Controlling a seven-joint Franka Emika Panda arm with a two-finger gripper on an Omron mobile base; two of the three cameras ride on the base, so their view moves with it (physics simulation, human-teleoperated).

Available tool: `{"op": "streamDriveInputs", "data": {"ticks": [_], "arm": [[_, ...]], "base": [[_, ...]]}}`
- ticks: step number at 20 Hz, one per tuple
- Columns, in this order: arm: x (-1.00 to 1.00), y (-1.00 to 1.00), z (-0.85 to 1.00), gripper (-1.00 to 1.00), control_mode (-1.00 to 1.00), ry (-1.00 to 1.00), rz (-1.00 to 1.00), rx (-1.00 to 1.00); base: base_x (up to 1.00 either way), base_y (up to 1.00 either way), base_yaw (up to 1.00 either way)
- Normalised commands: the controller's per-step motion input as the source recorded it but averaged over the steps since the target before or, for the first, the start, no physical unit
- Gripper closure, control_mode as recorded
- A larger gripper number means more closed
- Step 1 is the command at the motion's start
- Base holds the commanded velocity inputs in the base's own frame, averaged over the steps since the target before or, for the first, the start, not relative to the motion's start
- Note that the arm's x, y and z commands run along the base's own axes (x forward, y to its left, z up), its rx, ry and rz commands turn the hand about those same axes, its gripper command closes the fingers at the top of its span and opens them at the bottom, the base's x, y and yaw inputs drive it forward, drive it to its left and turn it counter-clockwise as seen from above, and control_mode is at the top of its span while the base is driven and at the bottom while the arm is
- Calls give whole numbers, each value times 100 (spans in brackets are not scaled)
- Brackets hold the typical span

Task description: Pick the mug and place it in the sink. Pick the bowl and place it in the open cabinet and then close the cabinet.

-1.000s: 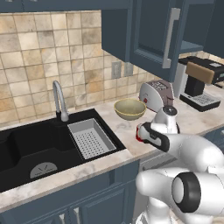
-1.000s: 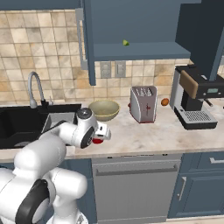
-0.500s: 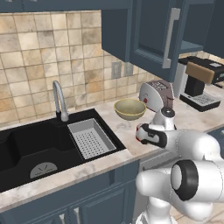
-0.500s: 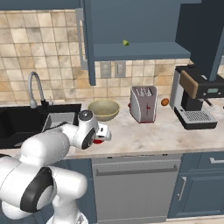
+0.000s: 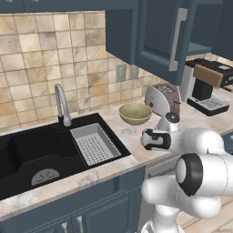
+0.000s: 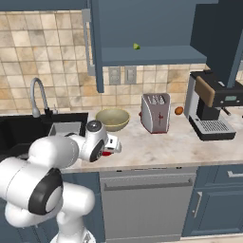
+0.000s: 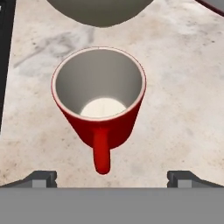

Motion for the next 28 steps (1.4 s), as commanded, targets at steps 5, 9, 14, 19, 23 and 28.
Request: {"op": "streamDriveInputs", "data": {"ticks": [5,9,14,19,23,28], "arm": [[17,0,-5,-100,-100,0,0,0],[19,0,-4,-100,-100,0,0,0],[11,0,-1,-100,-100,2,0,0],[4,0,-5,100,-100,3,0,0],[0,0,-5,100,-100,3,0,0],[0,0,-6,100,-100,2,0,0]], "base": [[0,0,0],[0,0,0],[0,0,0],[0,0,0],[0,0,0],[0,0,0]]}}
